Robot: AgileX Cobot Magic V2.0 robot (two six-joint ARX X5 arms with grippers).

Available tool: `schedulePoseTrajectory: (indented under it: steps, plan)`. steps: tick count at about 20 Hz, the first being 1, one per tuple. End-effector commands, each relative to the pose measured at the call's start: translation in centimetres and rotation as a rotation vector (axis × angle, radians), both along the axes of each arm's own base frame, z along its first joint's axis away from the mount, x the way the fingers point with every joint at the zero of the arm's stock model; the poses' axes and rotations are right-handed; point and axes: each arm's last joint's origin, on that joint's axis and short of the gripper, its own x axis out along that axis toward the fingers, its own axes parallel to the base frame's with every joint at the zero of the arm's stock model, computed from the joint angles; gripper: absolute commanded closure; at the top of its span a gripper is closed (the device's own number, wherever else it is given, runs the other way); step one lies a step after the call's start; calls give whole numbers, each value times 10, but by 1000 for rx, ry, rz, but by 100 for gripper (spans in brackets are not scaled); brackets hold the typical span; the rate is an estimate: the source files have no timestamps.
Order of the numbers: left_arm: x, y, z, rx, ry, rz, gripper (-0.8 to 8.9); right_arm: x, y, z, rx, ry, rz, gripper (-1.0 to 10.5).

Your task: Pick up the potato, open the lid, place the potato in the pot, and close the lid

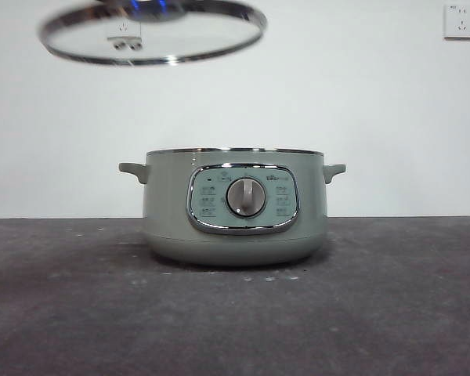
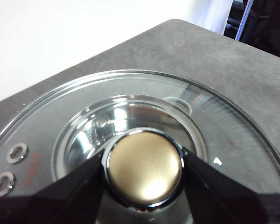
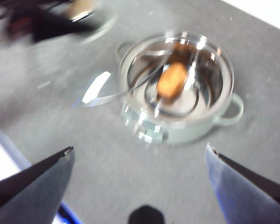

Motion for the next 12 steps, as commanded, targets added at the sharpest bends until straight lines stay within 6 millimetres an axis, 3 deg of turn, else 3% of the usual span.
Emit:
schedulePoseTrajectory:
  steps: [1, 5, 12]
  plan:
    - [20, -13, 1, -27, -17, -16, 822, -32, -19, -8, 20, 16, -25, 475]
    - [59, -41, -5, -16, 7, -41, 822, -81, -51, -21, 59, -32, -107, 475]
    - [99, -74, -18, 3, 24, -36, 822, -123, -79, -34, 121, -96, -203, 475]
